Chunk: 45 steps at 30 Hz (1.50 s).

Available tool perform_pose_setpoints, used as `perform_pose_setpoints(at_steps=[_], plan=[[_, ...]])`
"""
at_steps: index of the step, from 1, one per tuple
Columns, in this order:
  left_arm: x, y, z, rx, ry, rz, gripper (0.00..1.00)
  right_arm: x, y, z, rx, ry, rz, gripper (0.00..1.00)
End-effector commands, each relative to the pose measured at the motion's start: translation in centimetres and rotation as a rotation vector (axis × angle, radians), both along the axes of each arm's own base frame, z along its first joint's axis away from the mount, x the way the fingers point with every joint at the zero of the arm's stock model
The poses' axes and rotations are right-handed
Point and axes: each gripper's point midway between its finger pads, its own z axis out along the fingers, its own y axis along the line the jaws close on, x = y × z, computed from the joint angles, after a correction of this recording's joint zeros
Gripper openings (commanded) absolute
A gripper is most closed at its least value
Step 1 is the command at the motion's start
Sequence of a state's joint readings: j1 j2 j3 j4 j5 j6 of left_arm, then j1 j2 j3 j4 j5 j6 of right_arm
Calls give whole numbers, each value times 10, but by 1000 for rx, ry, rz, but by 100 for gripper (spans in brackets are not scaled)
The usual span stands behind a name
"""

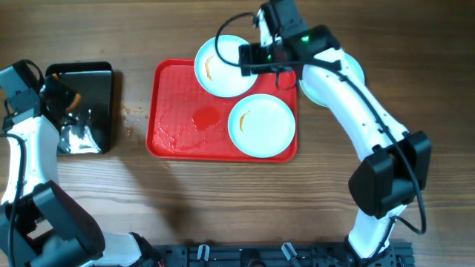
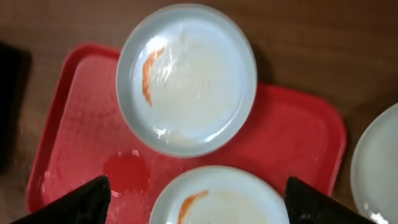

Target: Clean dirty plates on tray and stack at the side

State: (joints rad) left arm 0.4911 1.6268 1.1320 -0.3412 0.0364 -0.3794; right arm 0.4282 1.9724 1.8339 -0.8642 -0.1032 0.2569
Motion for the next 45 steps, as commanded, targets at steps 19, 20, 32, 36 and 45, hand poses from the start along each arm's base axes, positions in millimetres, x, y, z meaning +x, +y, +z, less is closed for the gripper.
perform_pose_setpoints(at_steps=[19, 20, 32, 36, 45], plan=[[0, -9, -5, -39, 7, -42, 4, 58, -10, -148, -85, 82, -237, 56], [0, -9, -5, -39, 7, -42, 4, 58, -10, -151, -85, 83, -236, 54], [0, -9, -6, -41, 10, -42, 4, 58, -10, -157, -89, 86, -234, 33], [0, -9, -6, -42, 10, -42, 4, 55, -12, -167, -95, 90, -241, 33], [0, -10, -6, -42, 10, -43, 4, 56, -4, -165, -46, 91, -236, 15]])
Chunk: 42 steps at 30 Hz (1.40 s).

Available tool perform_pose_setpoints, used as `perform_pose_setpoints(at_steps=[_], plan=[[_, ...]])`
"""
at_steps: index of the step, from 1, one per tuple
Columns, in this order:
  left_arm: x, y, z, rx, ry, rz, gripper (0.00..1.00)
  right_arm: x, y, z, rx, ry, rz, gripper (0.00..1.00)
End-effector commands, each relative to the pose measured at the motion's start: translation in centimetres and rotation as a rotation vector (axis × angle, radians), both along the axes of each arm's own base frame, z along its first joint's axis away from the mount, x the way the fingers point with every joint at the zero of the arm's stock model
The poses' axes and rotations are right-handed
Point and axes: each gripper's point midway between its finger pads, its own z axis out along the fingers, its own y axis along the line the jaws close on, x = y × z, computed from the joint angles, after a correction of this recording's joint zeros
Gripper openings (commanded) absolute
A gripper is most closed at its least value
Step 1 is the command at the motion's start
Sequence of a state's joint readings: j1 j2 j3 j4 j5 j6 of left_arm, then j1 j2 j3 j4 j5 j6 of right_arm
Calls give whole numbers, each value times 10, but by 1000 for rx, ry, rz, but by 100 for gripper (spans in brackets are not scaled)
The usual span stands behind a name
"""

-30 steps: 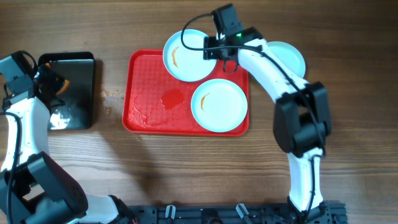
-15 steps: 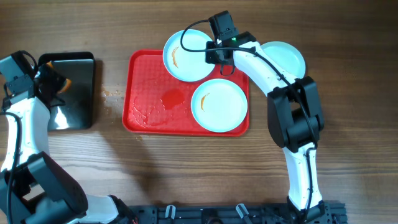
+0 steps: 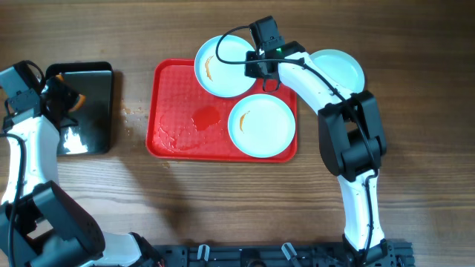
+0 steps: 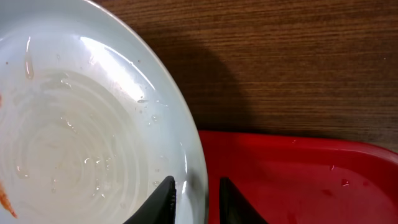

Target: Clean dirty plates on tray and stack at the side

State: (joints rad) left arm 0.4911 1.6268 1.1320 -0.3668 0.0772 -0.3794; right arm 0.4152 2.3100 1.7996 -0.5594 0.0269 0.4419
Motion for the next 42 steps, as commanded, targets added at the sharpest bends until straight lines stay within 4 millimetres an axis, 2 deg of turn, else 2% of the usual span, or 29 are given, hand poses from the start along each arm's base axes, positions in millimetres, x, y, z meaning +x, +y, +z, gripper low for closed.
perform_pose_setpoints(at_steps=[1, 2, 7, 11, 15, 17, 23, 29, 32, 35, 37, 40, 42], plan=[[1, -1, -2, -3, 2, -15, 4, -5, 3, -15, 12, 33, 8, 9], [1, -1, -2, -3, 2, -15, 4, -5, 5, -14, 25, 38, 15, 4], [1, -1, -2, -3, 2, -15, 4, -13, 25, -12, 123, 72, 74, 4], [1, -1, -2, -3, 3, -15, 4, -24, 51, -6, 240, 109, 150, 4], [0, -1, -3, -5, 5, -16, 4, -43, 79, 1, 340, 164, 233, 4], [0, -1, -3, -5, 5, -16, 4, -54, 86, 0, 351, 201, 253, 4], [0, -1, -3, -4, 5, -16, 4, -93, 96, -12, 302, 323, 279, 4], [0, -1, -3, -5, 5, -16, 4, -119, 103, -18, 240, 371, 346, 4], [0, -1, -3, -5, 5, -16, 4, -123, 103, -23, 163, 347, 376, 6], [0, -1, -3, -5, 5, -16, 4, -124, 102, -28, 74, 313, 393, 16], [0, -2, -3, -7, 8, -16, 4, -127, 108, -29, 31, 277, 452, 28], [0, -2, -3, -7, 8, -16, 4, -127, 110, -30, -20, 248, 476, 29], [0, -2, -3, -9, 7, -18, 4, -128, 110, -31, -56, 233, 479, 26]])
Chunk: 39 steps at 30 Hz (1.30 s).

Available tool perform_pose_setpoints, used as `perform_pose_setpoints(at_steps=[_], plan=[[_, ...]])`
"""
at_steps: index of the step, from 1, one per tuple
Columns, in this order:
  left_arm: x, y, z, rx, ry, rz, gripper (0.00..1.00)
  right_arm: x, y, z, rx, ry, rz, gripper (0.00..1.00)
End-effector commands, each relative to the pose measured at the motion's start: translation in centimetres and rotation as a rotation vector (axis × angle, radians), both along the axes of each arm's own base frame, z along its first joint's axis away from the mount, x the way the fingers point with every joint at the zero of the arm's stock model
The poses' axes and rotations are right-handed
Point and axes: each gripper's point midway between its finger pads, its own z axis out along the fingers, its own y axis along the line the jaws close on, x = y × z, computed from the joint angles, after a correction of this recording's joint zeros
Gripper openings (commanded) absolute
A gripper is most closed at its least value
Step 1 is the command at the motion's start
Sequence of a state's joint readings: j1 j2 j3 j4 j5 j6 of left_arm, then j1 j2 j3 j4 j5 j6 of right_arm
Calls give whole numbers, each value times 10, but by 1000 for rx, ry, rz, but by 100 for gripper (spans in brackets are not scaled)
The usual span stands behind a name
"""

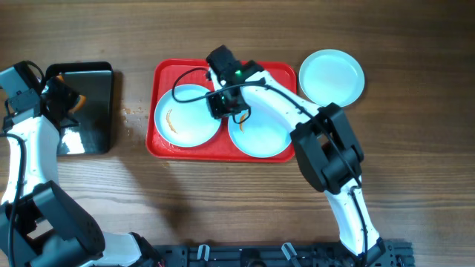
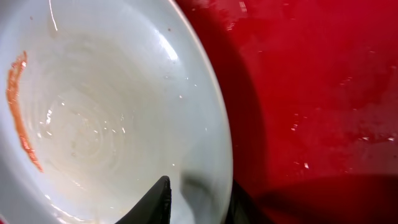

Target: Clean dirty plates on tray and stack at the side

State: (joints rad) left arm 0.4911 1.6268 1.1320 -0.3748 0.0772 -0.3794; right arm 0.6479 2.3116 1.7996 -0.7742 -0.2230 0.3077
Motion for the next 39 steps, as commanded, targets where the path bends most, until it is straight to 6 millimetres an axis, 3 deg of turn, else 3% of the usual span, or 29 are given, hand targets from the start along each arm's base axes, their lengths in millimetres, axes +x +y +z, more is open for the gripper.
perform_pose_setpoints(at_steps=[1, 6, 14, 26, 34, 39], plan=[[2, -3, -2, -13, -4, -25, 4, 1, -5, -14, -95, -62, 55, 22], [11, -25, 1, -85, -49, -133, 4, 0, -4, -14, -100, -65, 67, 4], [15, -89, 3, -258, -77, -367, 4, -1, -4, -14, -99, -58, 44, 4], [16, -186, -7, -295, 16, -580, 4, 26, -34, -14, -214, -129, -249, 4], [19, -216, -16, -238, 56, -640, 4, 29, -37, -14, -201, -117, -305, 4], [18, -245, -43, -266, 123, -697, 4, 34, -43, -13, -225, -144, -347, 4]])
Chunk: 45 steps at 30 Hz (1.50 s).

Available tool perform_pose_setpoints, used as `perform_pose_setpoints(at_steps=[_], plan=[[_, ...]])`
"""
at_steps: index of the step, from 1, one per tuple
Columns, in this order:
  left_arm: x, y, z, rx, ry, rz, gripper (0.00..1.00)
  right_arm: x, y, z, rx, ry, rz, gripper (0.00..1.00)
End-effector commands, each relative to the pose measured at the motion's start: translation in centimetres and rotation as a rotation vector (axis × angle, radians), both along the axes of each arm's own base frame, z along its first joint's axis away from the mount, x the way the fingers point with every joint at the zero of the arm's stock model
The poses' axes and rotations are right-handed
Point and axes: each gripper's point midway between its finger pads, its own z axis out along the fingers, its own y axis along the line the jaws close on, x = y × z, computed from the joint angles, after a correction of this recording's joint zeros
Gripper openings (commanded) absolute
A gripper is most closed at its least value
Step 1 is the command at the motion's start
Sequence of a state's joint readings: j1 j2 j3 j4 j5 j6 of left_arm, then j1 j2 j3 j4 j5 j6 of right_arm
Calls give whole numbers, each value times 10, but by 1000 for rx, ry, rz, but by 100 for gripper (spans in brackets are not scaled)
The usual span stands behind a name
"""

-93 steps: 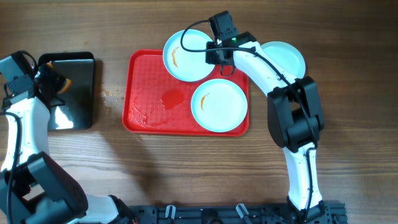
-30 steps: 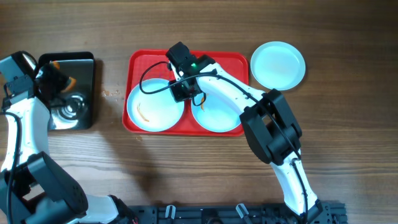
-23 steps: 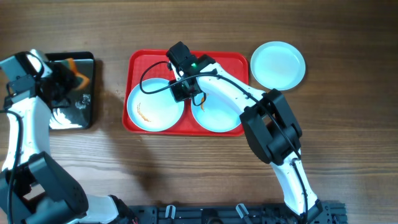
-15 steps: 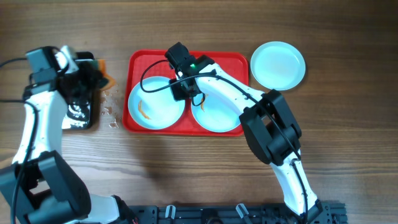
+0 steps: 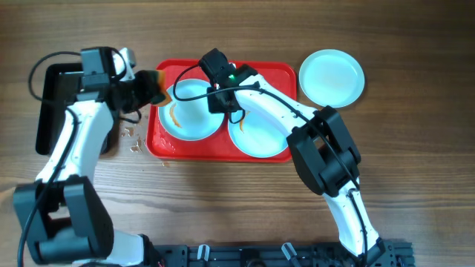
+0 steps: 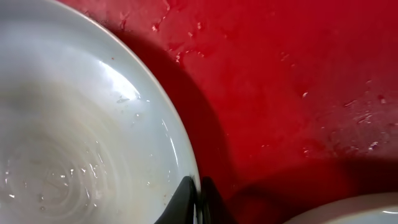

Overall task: Clean dirty plates on tray and stack at the side
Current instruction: 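Scrub the held plate with the sponge in the left gripper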

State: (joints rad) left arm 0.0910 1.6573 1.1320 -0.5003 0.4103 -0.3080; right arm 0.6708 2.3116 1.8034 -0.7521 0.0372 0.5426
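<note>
A white plate (image 5: 191, 111) with an orange smear on its left side lies in the left half of the red tray (image 5: 278, 70). My right gripper (image 5: 223, 100) is shut on that plate's right rim (image 6: 180, 155), its fingertips (image 6: 186, 198) pinching the edge. My left gripper (image 5: 148, 87) holds an orange sponge at the plate's left rim. A second smeared plate (image 5: 261, 126) lies in the tray's right half, its edge showing in the right wrist view (image 6: 367, 211). A clean plate (image 5: 332, 76) sits on the table right of the tray.
A black basin (image 5: 53, 96) stands at the far left, partly under my left arm. Water drops (image 5: 133, 133) lie on the wood between basin and tray. The tray floor (image 6: 298, 81) is wet.
My left arm has moved from the black basin to the tray's left edge, with the sponge now at the plate's left rim. The right gripper's fingers have come closer together on the plate's rim.
First my right gripper was open above the smeared plate, which lay half over the tray's far edge. Then its fingers straddled the rim. Then the plate lay in the tray's left half, still in the fingers. Now the left gripper has brought the sponge to it.
</note>
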Motion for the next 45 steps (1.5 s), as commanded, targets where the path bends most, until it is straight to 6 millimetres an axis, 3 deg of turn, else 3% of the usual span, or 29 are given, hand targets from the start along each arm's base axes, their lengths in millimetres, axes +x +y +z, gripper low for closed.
perform_pose_setpoints(at_steps=[1, 10, 16, 23, 29, 34, 38, 42, 45], plan=[[1, -24, -30, 12, 54, -67, 4, 8, -21, -12, -83, -23, -71, 4], [-3, -65, -68, -8, 137, -125, 4, 7, -20, -12, -69, -13, -104, 4], [-7, -76, -79, 5, 159, -152, 4, 7, -21, -12, -70, -12, -103, 4], [-19, -58, -110, 114, 257, -107, 4, 6, -21, -13, -73, -9, -102, 4], [-29, -8, -129, 382, 329, -1, 4, 6, -21, -13, -75, -8, -99, 4], [-23, 19, -121, 528, 300, 67, 4, 6, -22, -13, -76, -8, -99, 4], [-12, 27, -97, 570, 236, 106, 4, 5, -22, -13, -77, -7, -99, 4], [3, 25, -54, 546, 123, 135, 4, 5, -22, -13, -77, -6, -99, 4], [6, 12, -37, 474, 76, 112, 4, 5, -22, -13, -77, -5, -99, 4]])
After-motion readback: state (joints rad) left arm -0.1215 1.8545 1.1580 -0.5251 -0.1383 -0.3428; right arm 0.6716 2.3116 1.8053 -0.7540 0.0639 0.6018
